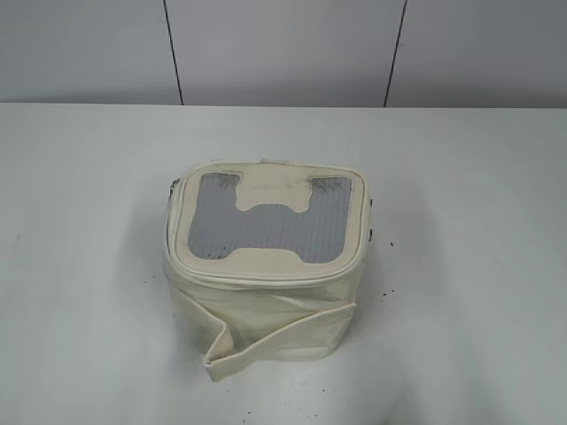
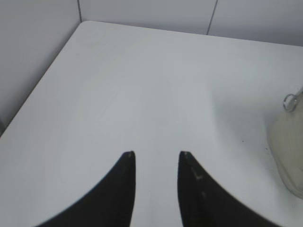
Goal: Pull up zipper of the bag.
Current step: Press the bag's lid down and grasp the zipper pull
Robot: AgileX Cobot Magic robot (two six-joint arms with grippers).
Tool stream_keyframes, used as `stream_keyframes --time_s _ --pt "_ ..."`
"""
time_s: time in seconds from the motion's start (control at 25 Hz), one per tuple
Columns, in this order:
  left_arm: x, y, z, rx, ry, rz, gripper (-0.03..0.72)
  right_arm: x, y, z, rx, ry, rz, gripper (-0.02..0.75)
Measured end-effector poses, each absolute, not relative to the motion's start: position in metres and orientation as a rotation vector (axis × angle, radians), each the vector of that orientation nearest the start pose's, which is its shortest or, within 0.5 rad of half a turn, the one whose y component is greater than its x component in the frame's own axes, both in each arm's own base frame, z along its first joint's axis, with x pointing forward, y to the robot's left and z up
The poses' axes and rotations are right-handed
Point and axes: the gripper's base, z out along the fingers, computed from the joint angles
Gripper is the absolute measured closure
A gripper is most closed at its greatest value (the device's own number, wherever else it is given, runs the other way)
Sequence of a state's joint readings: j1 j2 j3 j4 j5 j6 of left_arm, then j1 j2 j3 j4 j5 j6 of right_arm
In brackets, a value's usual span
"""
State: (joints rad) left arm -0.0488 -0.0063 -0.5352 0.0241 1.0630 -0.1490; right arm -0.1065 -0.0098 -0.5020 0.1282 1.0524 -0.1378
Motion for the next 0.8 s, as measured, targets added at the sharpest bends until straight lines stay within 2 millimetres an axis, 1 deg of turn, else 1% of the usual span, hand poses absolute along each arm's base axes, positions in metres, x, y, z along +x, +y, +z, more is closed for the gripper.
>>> stream_keyframes --time_s 0.12,0.24,0.36,0.44,0.56,0.68,0.8 --pt "-0.008 0.002 0.289 -0.062 2.007 -0.135 0.445 -0.006 0.012 0.279 -0.042 2.015 0.024 0.153" --pt "0.004 0.0 0.301 -0.041 1.967 -0.151 0.445 -0.003 0.015 0.28 -0.06 2.027 0.084 0.158" --pt "0.027 -0.007 0.312 -0.044 1.93 -0.226 0.445 0.008 0.015 0.282 -0.062 2.078 0.117 0.209" --pt "0.047 -0.011 0.316 -0.052 1.932 -0.273 0.44 0.019 0.015 0.282 -0.056 2.131 0.142 0.248" --pt "0.076 -0.017 0.32 0.023 1.937 -0.267 0.396 0.035 0.017 0.29 -0.074 2.134 0.199 0.298" --pt "0.103 -0.021 0.315 0.039 1.986 -0.273 0.349 0.051 0.018 0.298 -0.107 2.117 0.222 0.325" --pt "0.129 -0.025 0.308 0.033 2.072 -0.282 0.335 0.073 0.021 0.306 -0.152 2.147 0.247 0.332"
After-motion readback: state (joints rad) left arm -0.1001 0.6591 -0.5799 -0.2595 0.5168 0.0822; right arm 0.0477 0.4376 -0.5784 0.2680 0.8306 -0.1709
